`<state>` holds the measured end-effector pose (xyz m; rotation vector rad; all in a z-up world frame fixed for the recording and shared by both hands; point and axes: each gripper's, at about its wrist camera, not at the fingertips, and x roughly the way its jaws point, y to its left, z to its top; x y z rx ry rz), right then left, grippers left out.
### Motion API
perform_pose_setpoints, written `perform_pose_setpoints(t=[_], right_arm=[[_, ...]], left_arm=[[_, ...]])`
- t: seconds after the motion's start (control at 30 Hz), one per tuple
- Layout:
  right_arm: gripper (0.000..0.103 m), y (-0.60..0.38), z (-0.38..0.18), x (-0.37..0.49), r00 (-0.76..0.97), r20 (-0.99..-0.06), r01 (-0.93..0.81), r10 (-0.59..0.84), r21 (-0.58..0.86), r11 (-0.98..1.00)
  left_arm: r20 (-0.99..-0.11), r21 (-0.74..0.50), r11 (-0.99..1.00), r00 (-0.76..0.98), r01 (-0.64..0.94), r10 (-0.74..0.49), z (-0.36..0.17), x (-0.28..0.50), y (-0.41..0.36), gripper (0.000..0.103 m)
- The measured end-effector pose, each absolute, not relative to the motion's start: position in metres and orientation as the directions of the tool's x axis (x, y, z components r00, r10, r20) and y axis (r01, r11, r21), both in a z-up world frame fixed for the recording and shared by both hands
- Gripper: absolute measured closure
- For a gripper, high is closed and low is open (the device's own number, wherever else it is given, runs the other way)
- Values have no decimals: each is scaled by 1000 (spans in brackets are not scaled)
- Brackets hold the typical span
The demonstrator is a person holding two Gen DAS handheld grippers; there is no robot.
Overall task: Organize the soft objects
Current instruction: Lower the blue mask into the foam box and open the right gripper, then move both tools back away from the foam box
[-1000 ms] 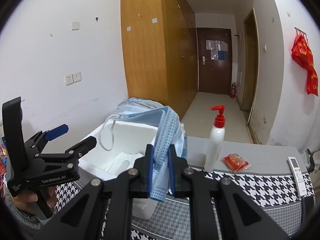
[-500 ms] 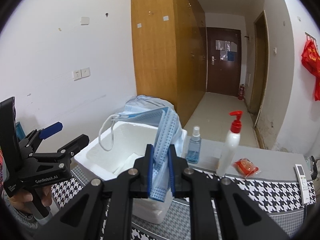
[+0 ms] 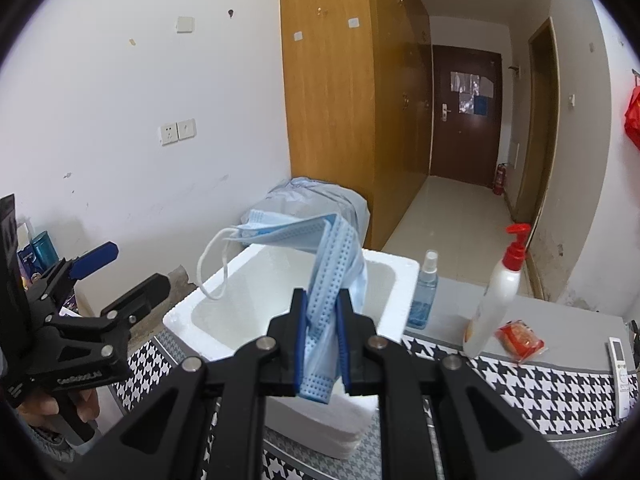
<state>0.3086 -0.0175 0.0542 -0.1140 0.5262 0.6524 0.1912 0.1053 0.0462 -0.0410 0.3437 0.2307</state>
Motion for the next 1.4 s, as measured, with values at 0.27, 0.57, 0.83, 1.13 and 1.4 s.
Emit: perform_pose_setpoints(t=[0.27,0.57,0.83,1.13,1.4], right_arm=[[85,1,48,318,651,-528,-615,545,53,787],[48,8,41,325,636,-551,-612,541,67,788],[9,4,42,319,639,-535,-614,553,78,785],[8,-14,48,309,665,-510,-593,546,83,801],[2,-39,54,292,706,-475,-570,525,60,820]], left_arm=[[-340,-23,974,918,-227,206,41,186,114,1],[-350,-51,975,918,-218,187,36,189,120,1],[-351,-50,975,918,-215,185,35,190,119,1],[-345,-41,976,920,-212,185,39,188,112,1],[-343,-28,980,923,-197,176,44,184,93,1]])
